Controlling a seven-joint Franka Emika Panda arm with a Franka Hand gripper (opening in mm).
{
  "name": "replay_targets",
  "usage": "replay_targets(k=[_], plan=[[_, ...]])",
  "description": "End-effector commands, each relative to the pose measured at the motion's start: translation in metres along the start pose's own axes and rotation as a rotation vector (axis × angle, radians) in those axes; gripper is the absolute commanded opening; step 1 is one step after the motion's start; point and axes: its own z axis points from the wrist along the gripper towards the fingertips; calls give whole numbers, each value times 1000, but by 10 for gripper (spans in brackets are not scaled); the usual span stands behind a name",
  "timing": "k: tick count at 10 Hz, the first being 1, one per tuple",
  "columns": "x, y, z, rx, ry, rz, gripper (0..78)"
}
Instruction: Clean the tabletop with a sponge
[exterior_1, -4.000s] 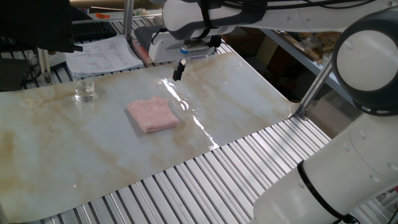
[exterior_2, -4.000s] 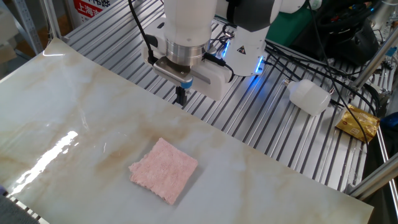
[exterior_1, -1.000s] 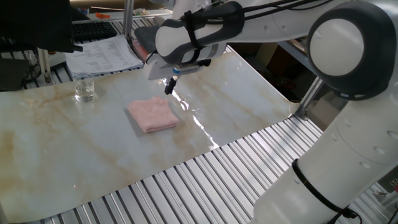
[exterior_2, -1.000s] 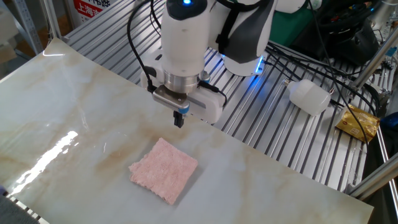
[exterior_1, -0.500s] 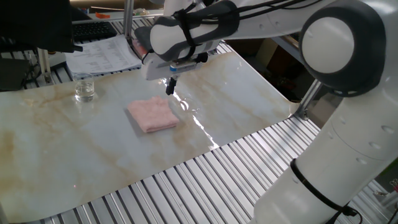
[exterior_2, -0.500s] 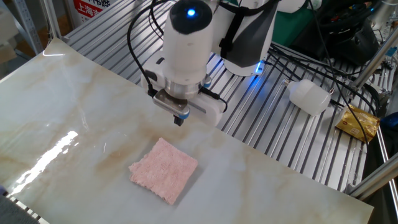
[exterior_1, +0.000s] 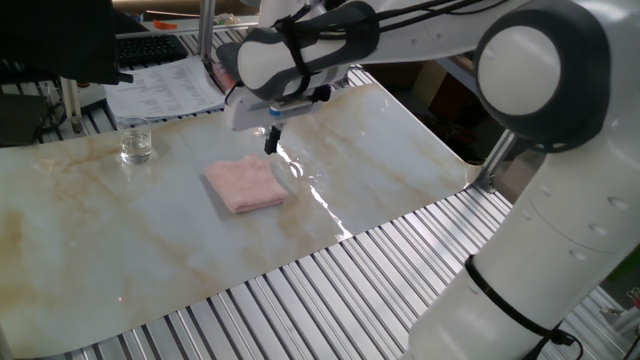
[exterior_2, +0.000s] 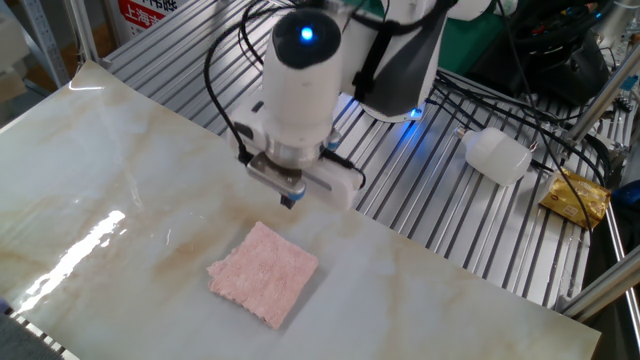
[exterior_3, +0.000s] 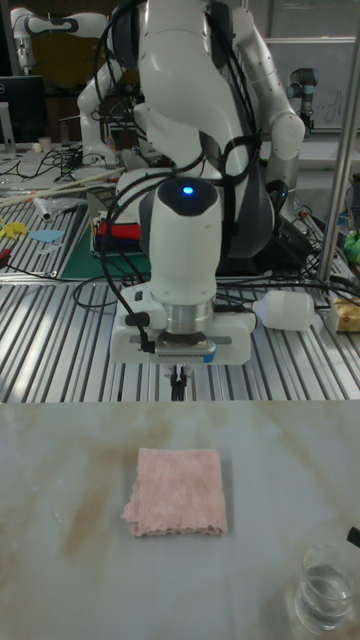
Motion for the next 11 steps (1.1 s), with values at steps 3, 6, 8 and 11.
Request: replay_targets(k=[3,6,8,11], plan=[[-29,6,42,-4,-26,-25,0],[-44,-3,73,-23,-57,-59,0],[-47,0,81,-38,-59,-52,0],[-53,6,101,-97,-64,-15,0]])
